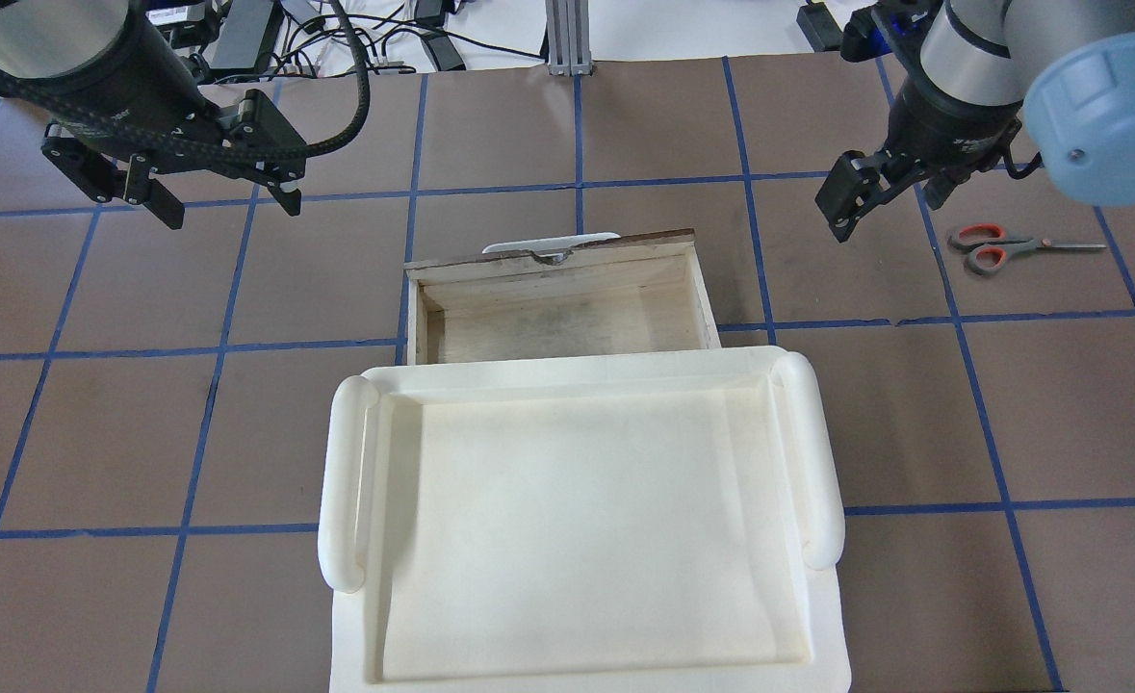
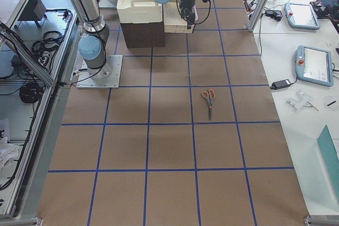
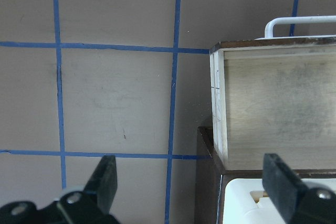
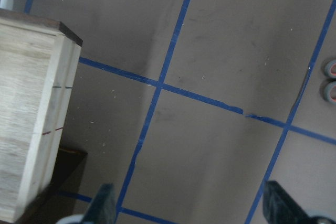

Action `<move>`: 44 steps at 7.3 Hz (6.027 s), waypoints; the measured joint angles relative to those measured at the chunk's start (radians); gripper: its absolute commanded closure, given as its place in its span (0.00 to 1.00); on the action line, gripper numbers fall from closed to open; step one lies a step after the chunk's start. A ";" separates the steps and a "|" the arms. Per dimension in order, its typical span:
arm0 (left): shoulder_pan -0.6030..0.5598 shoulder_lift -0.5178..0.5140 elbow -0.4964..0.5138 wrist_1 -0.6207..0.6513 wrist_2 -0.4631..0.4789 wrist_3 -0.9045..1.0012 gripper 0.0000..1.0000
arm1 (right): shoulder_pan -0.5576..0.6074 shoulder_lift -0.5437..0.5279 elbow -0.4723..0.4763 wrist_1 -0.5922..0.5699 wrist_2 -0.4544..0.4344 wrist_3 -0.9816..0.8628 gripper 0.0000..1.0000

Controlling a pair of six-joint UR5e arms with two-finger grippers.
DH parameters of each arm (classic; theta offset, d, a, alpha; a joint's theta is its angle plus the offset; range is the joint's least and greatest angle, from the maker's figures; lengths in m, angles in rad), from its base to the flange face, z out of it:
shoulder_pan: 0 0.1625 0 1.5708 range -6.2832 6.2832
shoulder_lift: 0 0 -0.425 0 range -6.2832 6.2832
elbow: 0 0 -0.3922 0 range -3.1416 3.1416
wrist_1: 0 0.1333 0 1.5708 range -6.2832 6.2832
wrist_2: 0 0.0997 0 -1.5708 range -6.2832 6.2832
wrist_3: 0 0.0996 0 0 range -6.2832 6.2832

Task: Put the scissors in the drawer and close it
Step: 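Lower the right gripper over the grey-orange scissors, then close the right gripper on the scissors and lift them, then carry the scissors with the right gripper over the open drawer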

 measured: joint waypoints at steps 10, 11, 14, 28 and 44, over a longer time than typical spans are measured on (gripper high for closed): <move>0.001 0.007 -0.001 0.000 -0.004 -0.003 0.00 | -0.328 0.377 -0.057 -0.365 0.012 -1.252 0.01; 0.001 0.007 -0.002 0.000 -0.006 -0.004 0.00 | -0.341 0.406 -0.060 -0.401 0.008 -1.291 0.01; 0.000 0.007 -0.002 -0.001 -0.003 -0.004 0.00 | -0.397 0.462 -0.061 -0.471 0.014 -1.421 0.01; 0.001 0.005 -0.002 0.000 0.000 -0.003 0.00 | -0.450 0.607 -0.099 -0.559 0.040 -1.528 1.00; 0.003 0.007 -0.001 0.001 0.004 0.002 0.00 | 0.437 0.274 -0.150 -0.066 0.013 -0.987 1.00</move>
